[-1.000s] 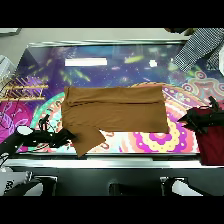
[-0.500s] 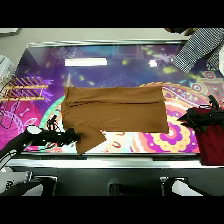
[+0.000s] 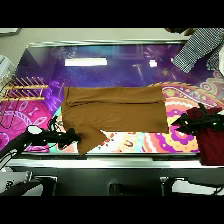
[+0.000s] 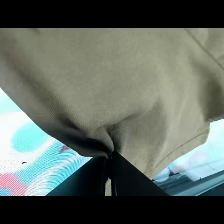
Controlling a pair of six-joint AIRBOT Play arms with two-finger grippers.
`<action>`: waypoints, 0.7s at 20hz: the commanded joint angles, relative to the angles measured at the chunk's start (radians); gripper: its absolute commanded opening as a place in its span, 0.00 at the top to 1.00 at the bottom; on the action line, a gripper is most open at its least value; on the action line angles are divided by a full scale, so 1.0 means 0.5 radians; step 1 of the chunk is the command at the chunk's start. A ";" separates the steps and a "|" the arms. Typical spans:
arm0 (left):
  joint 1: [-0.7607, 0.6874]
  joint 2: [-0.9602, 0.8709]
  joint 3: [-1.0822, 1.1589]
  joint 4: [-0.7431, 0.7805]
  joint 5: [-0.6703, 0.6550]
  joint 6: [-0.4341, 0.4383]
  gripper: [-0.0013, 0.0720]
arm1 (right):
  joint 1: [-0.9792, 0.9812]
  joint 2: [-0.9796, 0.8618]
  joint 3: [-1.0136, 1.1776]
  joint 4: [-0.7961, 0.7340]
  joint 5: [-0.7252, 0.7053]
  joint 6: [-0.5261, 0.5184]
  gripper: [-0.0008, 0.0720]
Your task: Fold the clothes and pants, and hang the long-sleeved shirts on hangers.
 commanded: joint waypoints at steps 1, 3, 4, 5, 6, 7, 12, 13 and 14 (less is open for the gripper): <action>0.002 0.002 0.002 -0.010 -0.021 0.000 0.96 | 0.002 -0.145 -0.058 0.162 -0.031 -0.104 0.42; 0.002 0.002 0.002 -0.010 -0.021 0.000 0.96 | 0.002 -0.146 -0.105 0.167 -0.078 -0.109 0.42; 0.002 0.002 0.002 -0.010 -0.021 0.000 0.96 | 0.002 -0.146 -0.127 0.167 -0.085 -0.110 0.42; 0.002 0.002 0.002 -0.010 -0.021 0.000 0.96 | 0.002 -0.146 -0.155 0.167 -0.087 -0.111 0.42; 0.002 0.002 0.002 -0.010 -0.021 -0.001 0.96 | 0.002 -0.146 -0.183 0.169 -0.087 -0.111 0.43; 0.002 0.002 0.002 -0.010 -0.021 -0.001 0.96 | 0.002 -0.146 -0.210 0.169 -0.085 -0.124 0.44; 0.003 0.002 0.025 -0.011 -0.039 -0.001 0.96 | 0.002 -0.145 -0.260 0.295 -0.076 -0.233 0.81; 0.013 0.002 0.052 -0.009 -0.069 0.000 0.96 | 0.002 -0.142 -0.259 0.351 -0.062 -0.280 0.94; 0.037 0.004 0.094 -0.007 -0.131 0.000 0.96 | 0.002 -0.128 -0.259 0.385 -0.046 -0.281 0.94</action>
